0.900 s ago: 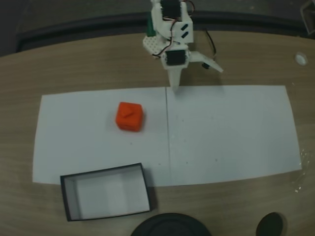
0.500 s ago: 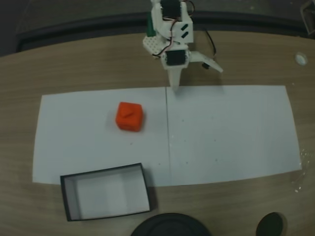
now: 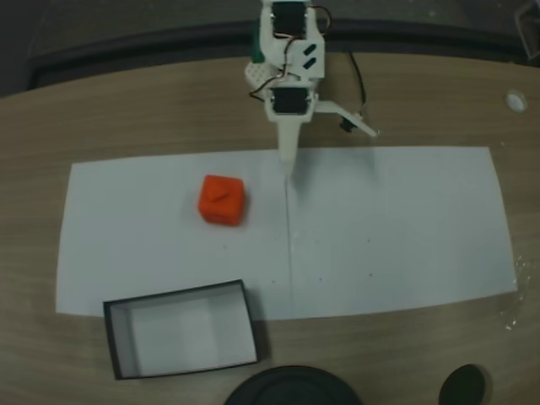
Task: Grab a orange square and put it in the box.
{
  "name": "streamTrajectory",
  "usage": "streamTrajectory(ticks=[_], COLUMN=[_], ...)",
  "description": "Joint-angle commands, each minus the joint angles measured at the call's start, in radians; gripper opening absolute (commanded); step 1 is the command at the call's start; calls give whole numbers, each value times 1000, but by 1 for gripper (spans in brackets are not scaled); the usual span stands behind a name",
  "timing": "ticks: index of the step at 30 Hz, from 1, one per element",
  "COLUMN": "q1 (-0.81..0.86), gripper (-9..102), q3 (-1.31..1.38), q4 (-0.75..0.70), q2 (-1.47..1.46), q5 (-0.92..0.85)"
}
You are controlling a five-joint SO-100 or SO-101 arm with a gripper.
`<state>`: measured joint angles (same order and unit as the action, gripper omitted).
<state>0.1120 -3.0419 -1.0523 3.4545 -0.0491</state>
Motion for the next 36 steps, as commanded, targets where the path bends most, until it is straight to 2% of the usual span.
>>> streamTrajectory(ticks=[1,3,10,15,22,25,36], q1=[98,161,313,321,324,324,362], gripper=[25,29,30,34,40,42,42], q3=[103,181,360,555,963,1089,1193], q4=[51,52,48,-52,-275,-318,-308], q2=[18,2,-163,-522,-1060,-1239,-1597], q5=[0,2,0,0,9,11,44])
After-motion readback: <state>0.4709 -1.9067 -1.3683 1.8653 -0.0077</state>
